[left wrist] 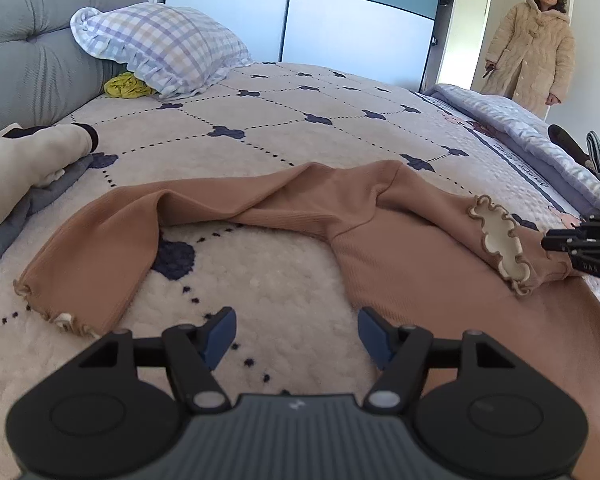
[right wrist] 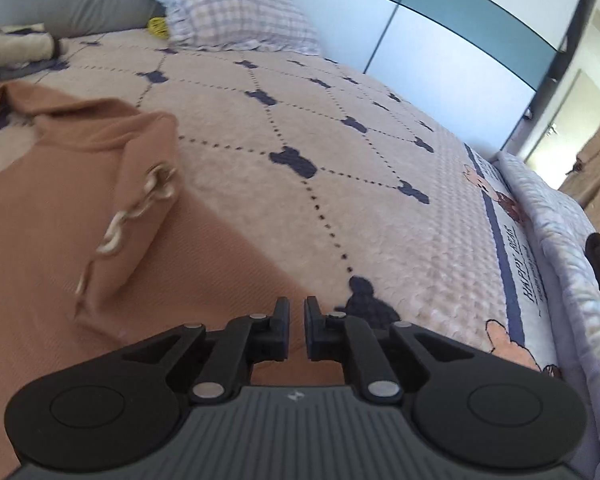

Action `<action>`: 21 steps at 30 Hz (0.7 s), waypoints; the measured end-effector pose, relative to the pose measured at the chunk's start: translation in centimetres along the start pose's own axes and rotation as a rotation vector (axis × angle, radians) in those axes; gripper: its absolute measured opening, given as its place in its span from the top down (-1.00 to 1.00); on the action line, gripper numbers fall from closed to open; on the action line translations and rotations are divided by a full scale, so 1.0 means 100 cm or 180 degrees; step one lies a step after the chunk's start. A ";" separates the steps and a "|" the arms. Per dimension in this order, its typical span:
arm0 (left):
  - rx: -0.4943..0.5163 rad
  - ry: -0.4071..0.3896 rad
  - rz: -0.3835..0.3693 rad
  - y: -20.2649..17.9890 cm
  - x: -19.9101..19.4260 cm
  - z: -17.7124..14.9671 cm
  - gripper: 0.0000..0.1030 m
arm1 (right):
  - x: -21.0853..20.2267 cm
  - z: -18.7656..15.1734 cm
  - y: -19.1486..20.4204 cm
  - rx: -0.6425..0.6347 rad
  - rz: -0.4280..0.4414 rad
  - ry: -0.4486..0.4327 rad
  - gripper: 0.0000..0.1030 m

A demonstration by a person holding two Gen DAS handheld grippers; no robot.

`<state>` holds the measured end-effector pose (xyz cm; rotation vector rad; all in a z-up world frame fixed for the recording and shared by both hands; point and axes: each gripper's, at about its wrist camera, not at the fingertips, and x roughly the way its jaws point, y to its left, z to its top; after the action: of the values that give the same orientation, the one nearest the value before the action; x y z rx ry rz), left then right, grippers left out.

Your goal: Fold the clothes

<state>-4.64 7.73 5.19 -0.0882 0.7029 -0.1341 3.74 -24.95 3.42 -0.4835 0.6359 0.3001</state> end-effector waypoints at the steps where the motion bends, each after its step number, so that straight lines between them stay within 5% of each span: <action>1: -0.0005 0.0018 -0.0009 -0.003 0.000 0.000 -0.36 | -0.007 -0.005 0.002 0.0044 0.0062 -0.0034 0.70; 6: -0.0042 0.0080 -0.0108 -0.022 -0.003 0.001 -0.39 | -0.035 -0.026 0.007 0.0453 0.0221 -0.0191 0.26; 13: 0.0057 0.0007 -0.0148 -0.041 -0.017 0.005 -0.61 | -0.055 -0.037 0.015 0.0408 0.0145 -0.0344 -0.41; 18: -0.0032 -0.0046 -0.0152 -0.038 -0.027 0.009 -0.76 | -0.061 -0.042 0.026 0.0184 0.0116 -0.0346 -0.43; 21: -0.0064 -0.0064 -0.0161 -0.035 -0.030 0.008 -0.82 | -0.061 -0.047 0.038 -0.0030 0.0151 -0.0292 -0.26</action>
<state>-6.73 4.73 8.16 -0.1266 0.6822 -0.1744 -4.78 -24.91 2.69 -0.4615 0.5575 0.3683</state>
